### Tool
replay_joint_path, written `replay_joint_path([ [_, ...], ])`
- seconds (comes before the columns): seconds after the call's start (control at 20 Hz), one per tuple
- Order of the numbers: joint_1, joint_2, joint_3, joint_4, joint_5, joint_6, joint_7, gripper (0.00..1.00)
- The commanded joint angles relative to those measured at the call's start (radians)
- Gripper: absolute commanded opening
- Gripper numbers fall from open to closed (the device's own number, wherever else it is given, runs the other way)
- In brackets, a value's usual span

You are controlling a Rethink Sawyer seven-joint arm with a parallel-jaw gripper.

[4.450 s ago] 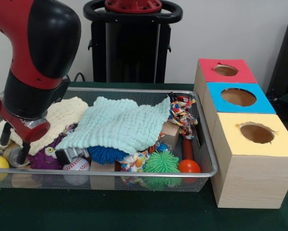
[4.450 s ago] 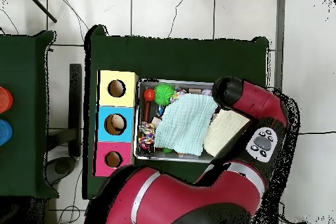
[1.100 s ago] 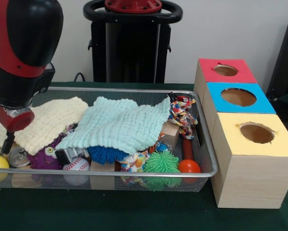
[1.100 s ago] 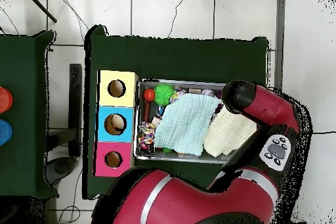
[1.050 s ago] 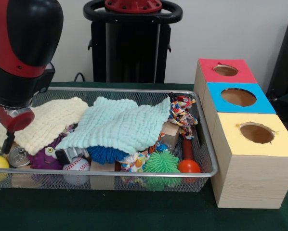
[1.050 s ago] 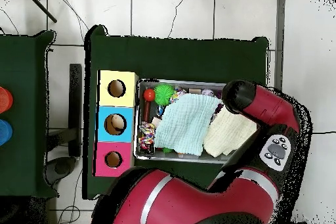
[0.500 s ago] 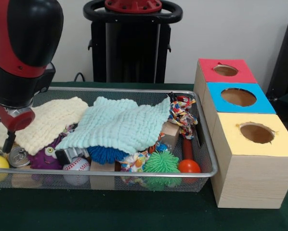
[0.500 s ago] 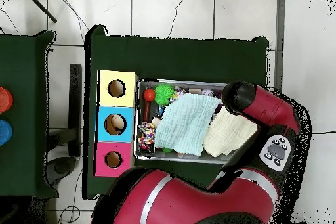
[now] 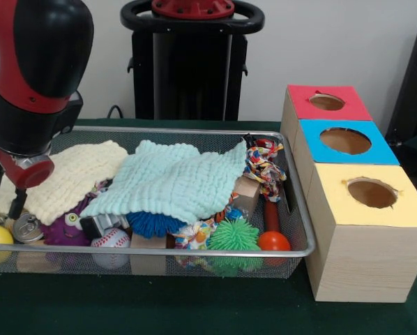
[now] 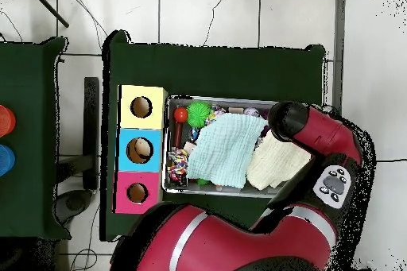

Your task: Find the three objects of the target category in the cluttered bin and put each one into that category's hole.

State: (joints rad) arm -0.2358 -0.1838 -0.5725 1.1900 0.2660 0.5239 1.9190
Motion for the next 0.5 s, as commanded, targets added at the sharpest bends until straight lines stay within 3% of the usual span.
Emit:
replay_joint_path([
  [0.05, 0.013, -0.003, 0.133, 0.066, 0.019, 0.008, 0.165, 1.0],
  [0.5, 0.028, 0.003, 0.131, 0.061, 0.027, 0.004, 0.179, 1.0],
])
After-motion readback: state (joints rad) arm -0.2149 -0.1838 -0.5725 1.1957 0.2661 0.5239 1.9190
